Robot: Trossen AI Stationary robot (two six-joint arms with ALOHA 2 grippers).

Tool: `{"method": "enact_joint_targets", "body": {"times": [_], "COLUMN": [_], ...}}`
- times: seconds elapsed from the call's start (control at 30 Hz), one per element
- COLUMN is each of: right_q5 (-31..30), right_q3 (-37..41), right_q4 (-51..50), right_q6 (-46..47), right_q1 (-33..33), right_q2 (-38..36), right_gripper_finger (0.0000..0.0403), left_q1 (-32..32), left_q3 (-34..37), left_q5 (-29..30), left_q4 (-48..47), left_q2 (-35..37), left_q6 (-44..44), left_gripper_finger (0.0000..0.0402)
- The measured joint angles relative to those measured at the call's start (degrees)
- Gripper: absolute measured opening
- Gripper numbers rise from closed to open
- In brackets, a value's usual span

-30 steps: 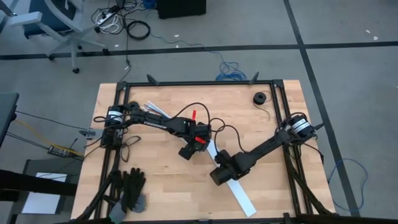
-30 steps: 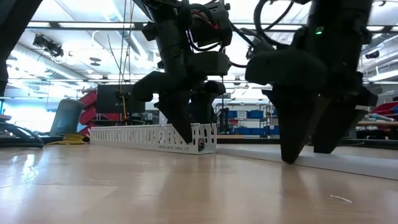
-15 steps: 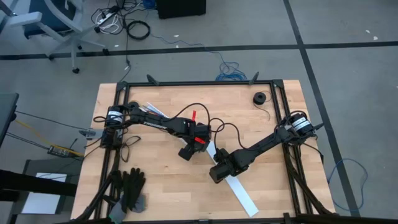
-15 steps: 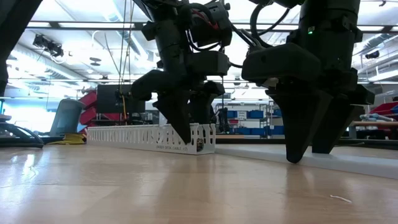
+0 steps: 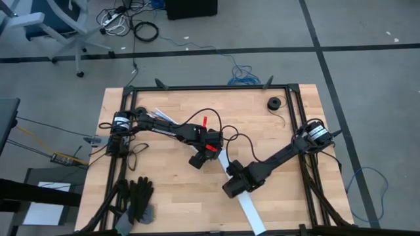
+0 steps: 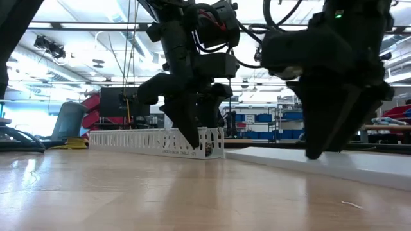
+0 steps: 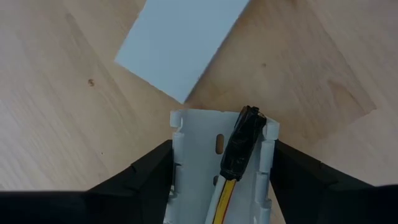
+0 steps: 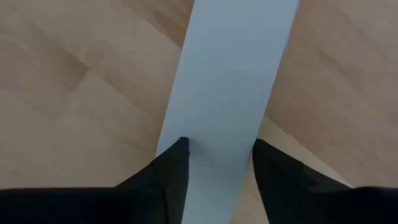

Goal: Ziptie cables
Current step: Close the white cable duct

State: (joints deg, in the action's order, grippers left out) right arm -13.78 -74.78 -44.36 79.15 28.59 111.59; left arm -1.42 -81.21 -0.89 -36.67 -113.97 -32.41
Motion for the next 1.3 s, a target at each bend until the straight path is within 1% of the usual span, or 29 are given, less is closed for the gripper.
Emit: {"method": "enact_joint_targets", "body": {"times": [0.2,0.3,0.4,0.57,0.8,1.03,1.17,1.3], "right_q5": [-2.2,-2.9,-2.9,-1.4,-1.1,4.1,5.0,5.0], "right_q3": [0.0,0.0,0.0,-0.1,-0.1,-0.1,-0.1,-0.1], "right_q4": [-0.3,-0.3,0.0,0.1,0.4,4.9,4.5,4.0], "right_q6": [0.1,0.0,-0.8,-0.9,-0.9,-1.7,-1.9,-1.9], "right_q1": [1.1,1.3,1.4,1.0,0.2,-1.0,-1.7,-2.3], "right_q2": [-0.1,-0.3,-0.5,-0.5,-0.5,-0.6,-0.6,-0.6], "right_gripper_finger": [0.0095,0.0085,0.0087,0.0116,0.0189,0.0256,0.0279,0.0287], "left_q1": [0.0,0.0,0.0,0.0,0.0,0.0,0.0,0.0], "left_q3": [0.0,0.0,0.0,0.0,0.0,0.0,0.0,0.0], "left_q5": [0.0,0.0,0.0,-0.1,-0.2,-0.2,-0.2,-0.2], "left_q4": [0.1,0.1,0.0,0.0,0.0,0.0,0.0,0.0], "left_q2": [0.0,0.0,0.0,0.0,0.0,0.0,0.0,0.0], "left_q6": [0.0,0.0,0.0,0.0,0.9,1.0,1.1,1.2], "left_gripper_finger": [0.0219,0.0219,0.0219,0.0219,0.0219,0.0219,0.0219,0.0219]}}
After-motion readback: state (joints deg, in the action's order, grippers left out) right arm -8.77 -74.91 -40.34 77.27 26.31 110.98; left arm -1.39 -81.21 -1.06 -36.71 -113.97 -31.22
